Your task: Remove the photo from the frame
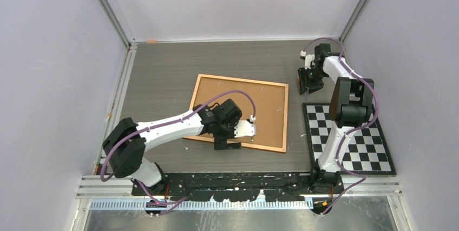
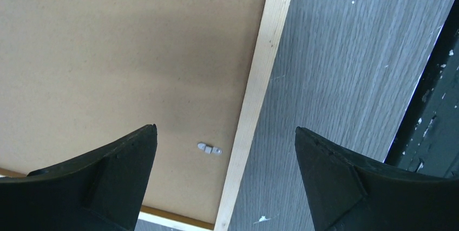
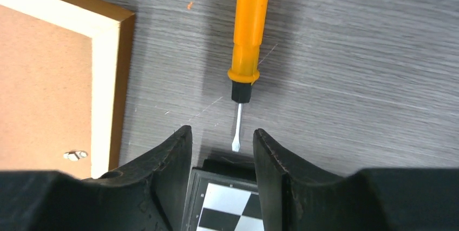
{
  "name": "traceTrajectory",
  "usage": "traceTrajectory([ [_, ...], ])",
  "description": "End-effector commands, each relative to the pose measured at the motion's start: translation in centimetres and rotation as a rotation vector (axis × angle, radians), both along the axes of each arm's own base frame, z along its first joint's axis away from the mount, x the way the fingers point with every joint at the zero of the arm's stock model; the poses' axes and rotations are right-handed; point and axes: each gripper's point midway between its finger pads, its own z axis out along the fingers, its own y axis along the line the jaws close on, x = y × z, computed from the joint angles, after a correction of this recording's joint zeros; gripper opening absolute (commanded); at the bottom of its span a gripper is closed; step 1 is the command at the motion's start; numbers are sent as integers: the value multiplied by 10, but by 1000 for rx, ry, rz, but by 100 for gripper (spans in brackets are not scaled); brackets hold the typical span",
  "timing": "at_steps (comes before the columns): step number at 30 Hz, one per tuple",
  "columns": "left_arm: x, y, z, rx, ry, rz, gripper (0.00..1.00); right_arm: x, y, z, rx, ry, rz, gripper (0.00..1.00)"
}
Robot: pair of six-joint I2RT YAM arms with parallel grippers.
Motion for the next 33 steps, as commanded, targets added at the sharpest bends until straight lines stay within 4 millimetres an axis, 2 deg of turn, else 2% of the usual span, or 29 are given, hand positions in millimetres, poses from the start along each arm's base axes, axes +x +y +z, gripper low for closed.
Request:
traceTrajectory([
  [1, 1, -18, -3, -32, -28, -29, 100, 16, 1, 75, -12, -171, 14, 51],
  [5, -1, -27, -8, -30, -40, -48, 98, 14, 7, 131, 10, -314, 9, 52],
  [10, -6, -34, -16, -20, -19, -70, 87, 1, 20, 194, 62, -514, 13, 69],
  [13, -7, -39, -22, -11, -15, -81, 80, -10, 35, 221, 141, -577, 10, 80],
  [16, -11, -45, -28, -2, -10, -103, 78, -15, 36, 242, 213, -634, -140, 99],
  [17, -13, -46, -31, 7, -10, -114, 77, -19, 36, 248, 241, -652, -173, 99],
  [20, -17, -49, -38, 21, -8, -128, 73, -35, 45, 259, 296, -675, -160, 100],
  [22, -16, -51, -42, 26, -8, -132, 71, -48, 54, 258, 335, -641, -141, 100],
  [28, -13, -53, -52, 41, -6, -107, 53, -84, 77, 222, 432, -475, -87, 100],
  [30, -14, -53, -51, 34, 1, -92, 41, -92, 81, 210, 452, -441, -74, 100],
  [31, -13, -53, -50, 31, -2, -84, 26, -97, 84, 202, 465, -410, -62, 100],
  [33, -9, -54, -43, 9, -9, -57, 12, -108, 91, 189, 501, -333, -42, 100],
])
